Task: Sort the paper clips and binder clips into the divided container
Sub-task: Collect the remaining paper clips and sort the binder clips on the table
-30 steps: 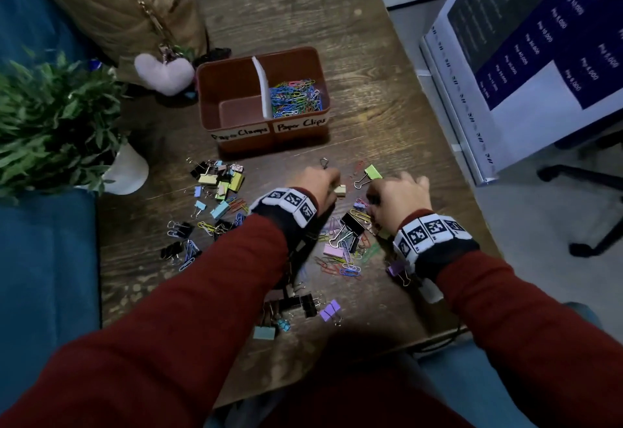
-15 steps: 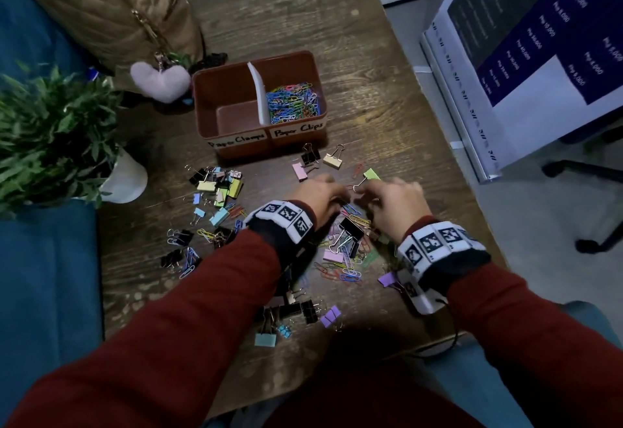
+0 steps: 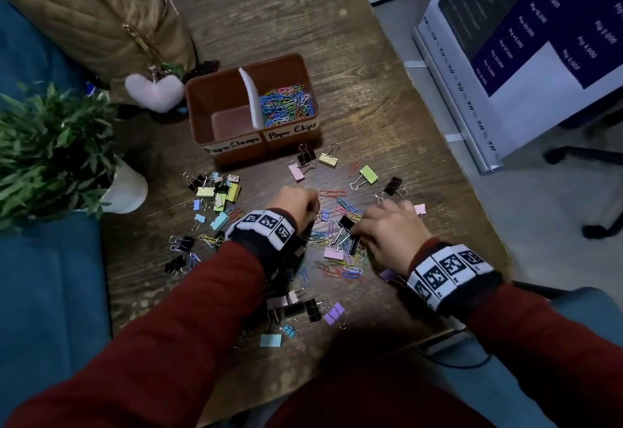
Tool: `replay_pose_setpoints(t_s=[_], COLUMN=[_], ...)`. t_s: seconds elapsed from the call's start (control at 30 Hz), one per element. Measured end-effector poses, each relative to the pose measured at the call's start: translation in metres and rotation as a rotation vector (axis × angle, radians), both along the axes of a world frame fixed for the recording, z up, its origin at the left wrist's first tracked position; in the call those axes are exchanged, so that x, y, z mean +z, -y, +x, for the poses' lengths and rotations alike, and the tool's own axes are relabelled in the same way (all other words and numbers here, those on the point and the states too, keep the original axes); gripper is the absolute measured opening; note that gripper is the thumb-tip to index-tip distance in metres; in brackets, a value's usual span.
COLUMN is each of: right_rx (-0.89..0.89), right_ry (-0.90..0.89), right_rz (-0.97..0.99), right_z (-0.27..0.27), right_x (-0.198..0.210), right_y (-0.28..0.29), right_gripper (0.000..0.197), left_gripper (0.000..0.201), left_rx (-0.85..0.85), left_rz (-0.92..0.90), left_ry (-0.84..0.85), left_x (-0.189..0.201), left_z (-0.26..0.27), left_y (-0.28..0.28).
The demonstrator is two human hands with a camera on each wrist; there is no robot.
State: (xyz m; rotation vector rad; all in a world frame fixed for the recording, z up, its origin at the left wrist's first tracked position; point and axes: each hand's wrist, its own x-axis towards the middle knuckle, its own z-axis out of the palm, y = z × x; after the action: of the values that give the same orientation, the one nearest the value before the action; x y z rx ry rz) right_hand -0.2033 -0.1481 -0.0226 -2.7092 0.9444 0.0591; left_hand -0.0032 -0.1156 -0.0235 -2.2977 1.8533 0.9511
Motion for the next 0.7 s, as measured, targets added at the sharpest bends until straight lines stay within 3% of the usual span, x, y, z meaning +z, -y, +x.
replay_pose_setpoints(t_s=[0.13,0.27,0.4,0.57,0.7], right_rx=[0.074,-0.021,0.059,0.203,0.212], right_ry=[-0.015,0.042,-0.183,-0.305,-0.200], right_rz=[-0.009,0.005,0.100,-0.038,-0.065], right_z=[-0.007,-0.004,0.013,0.024,0.018], right_x=[-0.006,-0.007,0.000,-0.004,-0.008], right_y=[-0.004,0.000,0.009,0.013,0.011], right_gripper=[0.031,0.043,0.060,0.046,0.043], left_gripper=[0.016,0.017,0.006,0.009,0.025], left_rx=[0.100,0.056,0.079,0.259,0.203], left_rz=[-0.060,-0.011,-0.006,-0.186,-0.227], left_ry=[-0.107,-0.118,-0.086,-0.048,-0.013], left_x=[0.003,0.003,-0.003,0.009,0.016], left_z=[-0.002,-0.008,-0.005,0.016,0.018], left_y=[0.006,0.008,0.009,0.018,0.014])
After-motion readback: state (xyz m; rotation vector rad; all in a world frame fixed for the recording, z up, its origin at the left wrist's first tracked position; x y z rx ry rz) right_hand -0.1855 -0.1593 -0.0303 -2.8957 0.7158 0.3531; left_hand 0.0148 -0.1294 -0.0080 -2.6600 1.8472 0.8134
